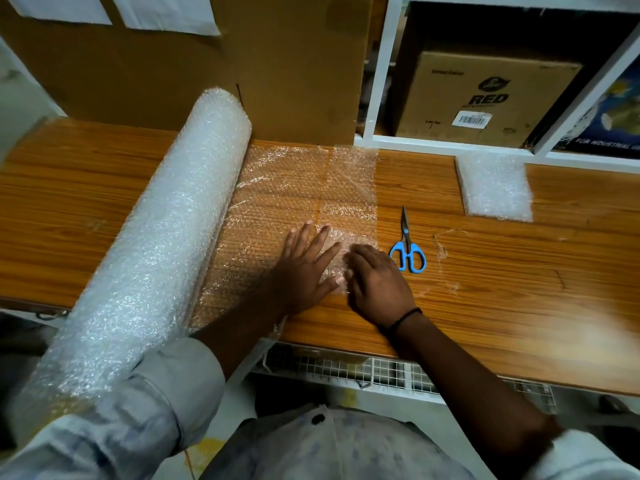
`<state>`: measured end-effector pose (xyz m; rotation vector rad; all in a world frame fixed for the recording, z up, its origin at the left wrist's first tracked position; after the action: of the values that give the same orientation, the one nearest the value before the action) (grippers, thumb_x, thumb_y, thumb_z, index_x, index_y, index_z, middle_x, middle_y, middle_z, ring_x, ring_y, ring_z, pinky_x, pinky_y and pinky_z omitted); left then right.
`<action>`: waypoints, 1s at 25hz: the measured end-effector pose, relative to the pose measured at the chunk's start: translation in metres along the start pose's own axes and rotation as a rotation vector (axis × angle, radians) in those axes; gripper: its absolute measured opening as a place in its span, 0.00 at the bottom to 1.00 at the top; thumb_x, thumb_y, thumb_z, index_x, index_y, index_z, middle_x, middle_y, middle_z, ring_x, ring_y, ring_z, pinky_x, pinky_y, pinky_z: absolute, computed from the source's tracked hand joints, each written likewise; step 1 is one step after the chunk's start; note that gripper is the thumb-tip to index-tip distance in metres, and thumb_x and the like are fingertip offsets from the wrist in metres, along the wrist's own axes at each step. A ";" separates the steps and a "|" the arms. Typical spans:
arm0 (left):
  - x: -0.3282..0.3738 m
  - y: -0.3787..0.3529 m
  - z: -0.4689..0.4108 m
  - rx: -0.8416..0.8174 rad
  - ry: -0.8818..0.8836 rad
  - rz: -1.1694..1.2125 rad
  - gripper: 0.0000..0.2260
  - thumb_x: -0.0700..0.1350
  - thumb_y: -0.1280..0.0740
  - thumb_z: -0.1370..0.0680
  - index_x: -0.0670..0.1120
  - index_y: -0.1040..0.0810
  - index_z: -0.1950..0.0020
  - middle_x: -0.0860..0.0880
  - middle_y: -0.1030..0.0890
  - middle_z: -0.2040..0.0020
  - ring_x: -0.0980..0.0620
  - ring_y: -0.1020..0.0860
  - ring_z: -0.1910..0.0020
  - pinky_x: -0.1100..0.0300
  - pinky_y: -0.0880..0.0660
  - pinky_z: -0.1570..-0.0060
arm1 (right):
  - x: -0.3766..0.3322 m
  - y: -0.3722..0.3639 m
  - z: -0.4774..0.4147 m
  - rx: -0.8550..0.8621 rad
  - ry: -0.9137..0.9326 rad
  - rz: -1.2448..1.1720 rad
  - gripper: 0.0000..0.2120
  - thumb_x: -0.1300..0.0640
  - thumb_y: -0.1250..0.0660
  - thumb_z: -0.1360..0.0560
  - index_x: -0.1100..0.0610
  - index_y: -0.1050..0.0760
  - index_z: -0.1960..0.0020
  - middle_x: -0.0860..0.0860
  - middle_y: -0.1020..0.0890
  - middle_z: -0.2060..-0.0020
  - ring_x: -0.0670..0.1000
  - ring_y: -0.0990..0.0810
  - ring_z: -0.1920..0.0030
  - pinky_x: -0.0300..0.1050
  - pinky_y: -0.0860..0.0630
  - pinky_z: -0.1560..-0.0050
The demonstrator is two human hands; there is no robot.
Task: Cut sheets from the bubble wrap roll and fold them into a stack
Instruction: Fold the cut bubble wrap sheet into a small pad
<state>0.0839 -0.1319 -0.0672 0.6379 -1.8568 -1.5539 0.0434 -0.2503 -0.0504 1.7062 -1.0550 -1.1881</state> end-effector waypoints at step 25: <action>-0.013 0.091 -0.044 0.263 0.012 0.237 0.17 0.57 0.36 0.16 0.51 0.23 0.30 0.53 0.21 0.32 0.53 0.25 0.34 0.57 0.28 0.38 | 0.042 0.044 -0.061 -0.066 -0.148 -0.211 0.09 0.50 0.31 0.21 0.55 0.20 0.49 0.54 0.15 0.57 0.59 0.17 0.54 0.54 0.22 0.56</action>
<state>0.1275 -0.1358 0.0246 0.5175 -2.0637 -1.1640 0.1025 -0.2955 -0.0068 1.7312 -0.9274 -1.4858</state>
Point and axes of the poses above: each hand's wrist, its own z-axis away from the middle knuckle, its own y-axis out of the back of the hand, x = y × z, the point moved 10 cm from there along -z, towards the middle knuckle
